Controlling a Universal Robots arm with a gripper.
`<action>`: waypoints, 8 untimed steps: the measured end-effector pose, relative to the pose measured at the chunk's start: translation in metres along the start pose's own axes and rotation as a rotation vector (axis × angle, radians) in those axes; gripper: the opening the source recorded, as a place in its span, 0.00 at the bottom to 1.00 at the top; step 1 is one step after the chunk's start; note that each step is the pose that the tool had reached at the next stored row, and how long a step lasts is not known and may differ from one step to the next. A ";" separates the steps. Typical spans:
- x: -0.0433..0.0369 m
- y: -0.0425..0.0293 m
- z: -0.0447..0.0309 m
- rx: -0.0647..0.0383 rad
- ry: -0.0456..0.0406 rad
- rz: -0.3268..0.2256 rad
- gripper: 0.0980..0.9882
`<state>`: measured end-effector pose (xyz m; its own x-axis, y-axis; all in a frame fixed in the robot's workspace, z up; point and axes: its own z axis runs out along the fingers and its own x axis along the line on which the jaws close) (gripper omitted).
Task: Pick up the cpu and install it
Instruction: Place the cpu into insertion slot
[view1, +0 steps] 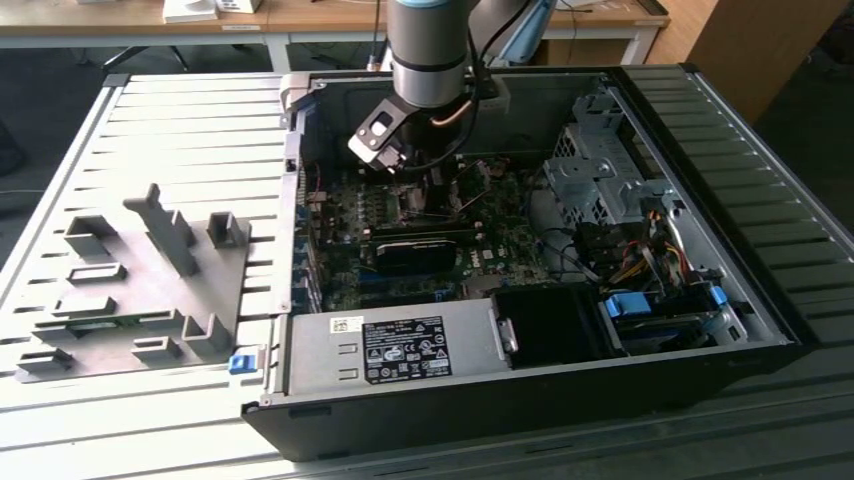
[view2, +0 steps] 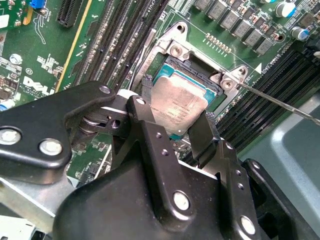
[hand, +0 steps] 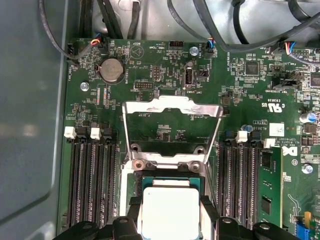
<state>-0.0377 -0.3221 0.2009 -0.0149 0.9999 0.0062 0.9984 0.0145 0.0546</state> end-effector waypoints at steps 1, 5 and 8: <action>0.0000 0.0000 0.0003 0.000 0.0000 0.000 0.50; 0.0004 -0.0004 0.0032 0.000 0.0000 0.000 0.50; 0.0007 -0.0007 0.0047 0.000 0.0000 0.000 0.50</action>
<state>-0.0381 -0.3214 0.1962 -0.0149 0.9999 0.0063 0.9984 0.0145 0.0547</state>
